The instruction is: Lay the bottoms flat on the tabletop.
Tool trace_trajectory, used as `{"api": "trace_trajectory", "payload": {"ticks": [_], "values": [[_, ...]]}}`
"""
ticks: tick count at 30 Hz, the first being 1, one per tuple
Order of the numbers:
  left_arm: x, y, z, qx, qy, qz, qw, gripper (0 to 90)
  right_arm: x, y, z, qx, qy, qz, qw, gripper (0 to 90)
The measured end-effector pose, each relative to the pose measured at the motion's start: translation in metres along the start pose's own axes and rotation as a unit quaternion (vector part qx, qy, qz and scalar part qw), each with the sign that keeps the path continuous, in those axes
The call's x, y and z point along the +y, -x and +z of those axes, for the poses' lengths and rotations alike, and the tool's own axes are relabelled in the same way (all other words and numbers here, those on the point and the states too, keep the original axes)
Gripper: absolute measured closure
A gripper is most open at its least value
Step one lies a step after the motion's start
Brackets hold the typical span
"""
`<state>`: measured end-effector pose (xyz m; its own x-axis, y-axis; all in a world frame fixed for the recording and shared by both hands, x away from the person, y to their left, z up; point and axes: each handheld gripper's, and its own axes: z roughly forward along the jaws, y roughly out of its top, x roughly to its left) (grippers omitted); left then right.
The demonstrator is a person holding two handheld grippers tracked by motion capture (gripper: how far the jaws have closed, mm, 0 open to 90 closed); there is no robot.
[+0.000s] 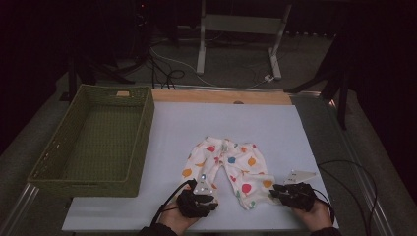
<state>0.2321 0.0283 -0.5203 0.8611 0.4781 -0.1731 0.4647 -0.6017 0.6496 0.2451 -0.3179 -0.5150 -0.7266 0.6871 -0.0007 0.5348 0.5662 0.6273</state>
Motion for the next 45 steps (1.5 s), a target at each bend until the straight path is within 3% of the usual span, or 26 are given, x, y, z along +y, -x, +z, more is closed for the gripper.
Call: {"api": "trace_trajectory", "payload": {"ticks": [1, 2, 3, 9, 14, 17, 18, 23, 27, 29, 30, 32, 33, 38, 39, 43, 45], "values": [[0.0, 0.001, 0.0, 0.001, -0.001, 0.003, 1.0, 83.4, 0.0, -0.001, -0.001, -0.001, -0.002, -0.001, 1.0, 87.0], [0.0, 0.001, 0.0, 0.001, -0.001, 0.003, 1.0, 87.0, 0.0, -0.001, -0.001, -0.001, -0.002, -0.001, 1.0, 87.0], [0.0, 0.002, 0.0, -0.008, 0.002, 0.001, 1.0, 88.9, 0.0, 0.0, -0.001, 0.014, -0.005, 0.002, 0.9999, 89.1], [-0.002, 0.006, -0.002, -0.023, 0.004, 0.002, 0.9997, 89.6, -0.002, -0.001, -0.005, 0.039, -0.01, 0.013, 0.9991, 90.0], [-0.001, 0.006, -0.004, -0.022, 0.014, 0.002, 0.9997, 86.1, -0.006, -0.007, -0.011, 0.051, -0.014, 0.007, 0.9986, 89.2], [0.001, 0.005, -0.002, -0.019, 0.017, -0.008, 0.9997, 79.2, 0.001, -0.008, -0.011, 0.052, 0.002, 0.015, 0.9985, 77.8], [0.001, 0.005, -0.002, -0.019, 0.017, -0.008, 0.9997, 78.6, 0.001, -0.008, -0.011, 0.052, 0.002, 0.015, 0.9985, 77.8], [0.007, 0.005, 0.003, -0.017, 0.023, -0.009, 0.9995, 73.5, 0.016, -0.018, -0.003, 0.091, 0.018, -0.018, 0.9955, 64.3], [0.011, 0.006, 0.006, -0.018, 0.024, -0.008, 0.9995, 71.5, 0.019, -0.024, 0.002, 0.108, 0.016, -0.03, 0.9935, 61.4], [0.012, 0.006, 0.007, -0.017, 0.022, -0.005, 0.9996, 70.7, 0.019, -0.025, 0.005, 0.111, 0.012, -0.032, 0.9932, 62.9], [0.012, 0.006, 0.007, -0.017, 0.022, -0.006, 0.9996, 70.5, 0.02, -0.027, 0.01, 0.11, 0.004, -0.035, 0.9932, 76.5], [0.012, 0.007, 0.006, -0.016, 0.022, -0.005, 0.9996, 70.4, 0.02, -0.027, 0.011, 0.113, 0.003, -0.04, 0.9928, 80.5], [0.011, 0.006, 0.005, -0.016, 0.021, -0.004, 0.9996, 70.2, 0.02, -0.028, 0.011, 0.121, 0.001, -0.042, 0.9918, 87.3], [0.009, 0.005, 0.0, -0.014, 0.026, -0.006, 0.9995, 69.2, 0.018, -0.033, 0.006, 0.145, -0.009, -0.048, 0.9883, 88.0], [0.009, 0.004, -0.002, -0.013, 0.028, -0.007, 0.9995, 68.7, 0.016, -0.034, 0.003, 0.154, -0.009, -0.048, 0.9868, 86.6], [0.006, 0.002, -0.004, -0.009, 0.031, -0.012, 0.9994, 66.8, 0.019, -0.033, 0.003, 0.155, 0.001, -0.034, 0.9874, 74.1], [0.005, 0.001, -0.004, -0.01, 0.03, -0.013, 0.9994, 65.7, 0.021, -0.033, 0.005, 0.149, 0.004, -0.042, 0.988, 69.8]]}}
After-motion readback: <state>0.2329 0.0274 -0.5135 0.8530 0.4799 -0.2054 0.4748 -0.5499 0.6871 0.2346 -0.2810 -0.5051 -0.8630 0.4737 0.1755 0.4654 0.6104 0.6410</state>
